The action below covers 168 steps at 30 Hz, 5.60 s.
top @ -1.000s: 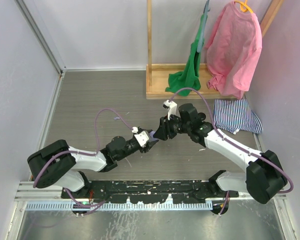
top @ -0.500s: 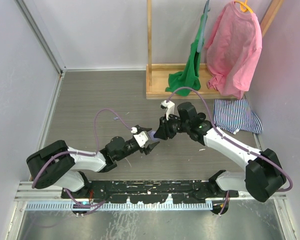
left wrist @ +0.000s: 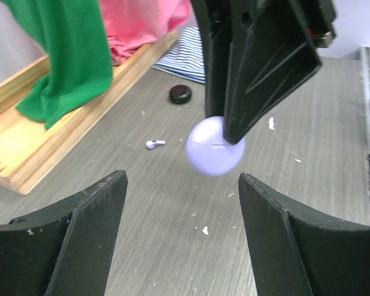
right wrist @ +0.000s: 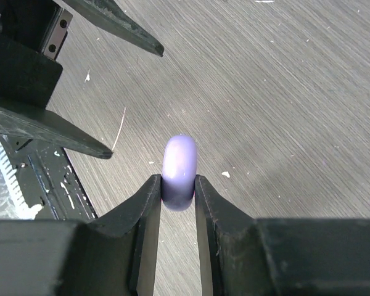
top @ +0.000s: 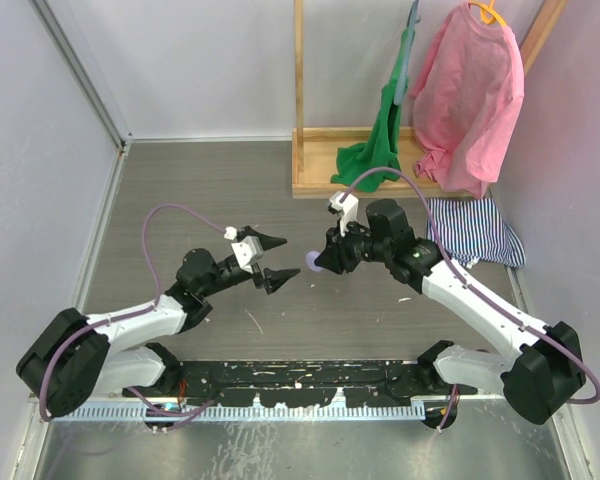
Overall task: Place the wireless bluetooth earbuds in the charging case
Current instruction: Open the charging case, then move the earbud to the center of the board.
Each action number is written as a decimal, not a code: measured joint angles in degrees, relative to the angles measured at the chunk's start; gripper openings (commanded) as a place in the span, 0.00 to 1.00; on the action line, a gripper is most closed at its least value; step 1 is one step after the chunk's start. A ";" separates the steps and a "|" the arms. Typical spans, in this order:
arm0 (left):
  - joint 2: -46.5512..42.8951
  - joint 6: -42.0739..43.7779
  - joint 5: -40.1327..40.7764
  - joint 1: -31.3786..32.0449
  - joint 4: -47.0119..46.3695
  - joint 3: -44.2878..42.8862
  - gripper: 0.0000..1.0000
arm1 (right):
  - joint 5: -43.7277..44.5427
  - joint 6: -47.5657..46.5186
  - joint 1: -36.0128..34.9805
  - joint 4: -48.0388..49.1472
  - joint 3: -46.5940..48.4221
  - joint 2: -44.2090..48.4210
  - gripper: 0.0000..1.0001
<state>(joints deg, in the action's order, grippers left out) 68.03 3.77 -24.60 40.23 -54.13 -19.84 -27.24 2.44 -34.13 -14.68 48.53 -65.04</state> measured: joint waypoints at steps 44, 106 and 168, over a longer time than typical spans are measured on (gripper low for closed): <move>11.63 -22.64 -33.38 -6.12 -3.39 -9.92 0.32 | -13.97 -24.65 -2.95 -14.19 12.98 -3.74 0.05; 0.02 -29.90 -16.06 -4.48 -23.30 -0.59 0.00 | -11.04 -4.57 -3.30 33.31 -5.97 7.63 0.70; 0.22 -3.96 -19.10 -2.78 -23.65 6.29 0.00 | 19.56 -3.45 -2.75 9.90 4.24 -6.01 0.69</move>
<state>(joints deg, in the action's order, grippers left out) 68.25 -0.19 -43.70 37.45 -77.78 -13.54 -7.68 -1.02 -36.88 -4.78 52.77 -71.05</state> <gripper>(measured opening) 0.255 0.693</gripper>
